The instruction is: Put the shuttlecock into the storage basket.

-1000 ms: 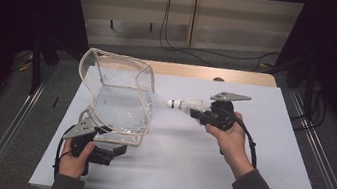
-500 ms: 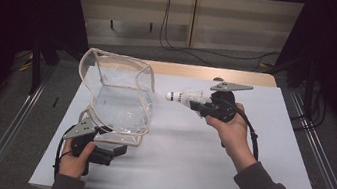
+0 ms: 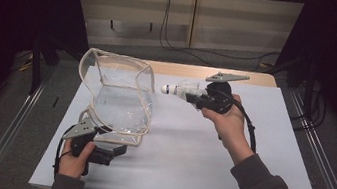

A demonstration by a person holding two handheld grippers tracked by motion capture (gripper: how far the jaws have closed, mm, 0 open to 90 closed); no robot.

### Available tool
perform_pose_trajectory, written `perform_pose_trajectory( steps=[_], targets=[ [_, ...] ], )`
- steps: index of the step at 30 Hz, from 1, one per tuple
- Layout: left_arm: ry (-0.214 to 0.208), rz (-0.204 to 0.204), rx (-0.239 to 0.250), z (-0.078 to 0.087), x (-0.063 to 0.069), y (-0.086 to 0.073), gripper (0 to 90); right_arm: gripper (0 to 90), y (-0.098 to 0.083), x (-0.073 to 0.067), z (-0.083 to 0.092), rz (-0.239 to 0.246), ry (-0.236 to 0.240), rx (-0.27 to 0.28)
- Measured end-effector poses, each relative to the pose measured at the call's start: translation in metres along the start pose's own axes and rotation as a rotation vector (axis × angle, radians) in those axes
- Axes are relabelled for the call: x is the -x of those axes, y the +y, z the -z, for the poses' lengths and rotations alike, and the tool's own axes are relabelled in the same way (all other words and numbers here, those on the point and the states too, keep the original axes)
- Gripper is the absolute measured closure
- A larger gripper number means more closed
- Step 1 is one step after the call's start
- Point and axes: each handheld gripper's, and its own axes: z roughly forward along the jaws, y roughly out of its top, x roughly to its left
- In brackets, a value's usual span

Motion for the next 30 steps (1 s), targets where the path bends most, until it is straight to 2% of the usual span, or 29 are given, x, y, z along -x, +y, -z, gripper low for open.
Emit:
perform_pose_trajectory(
  steps=[13,30],
  targets=[
    [-0.002,-0.001,-0.001,0.000,0.000,0.000,2.1,89.1,0.021,-0.009,-0.005,0.017,0.004,0.003],
    [0.000,0.008,0.003,0.001,-0.001,0.000,2.1,89.1,0.046,-0.031,-0.022,0.046,0.028,0.013]
  ],
)
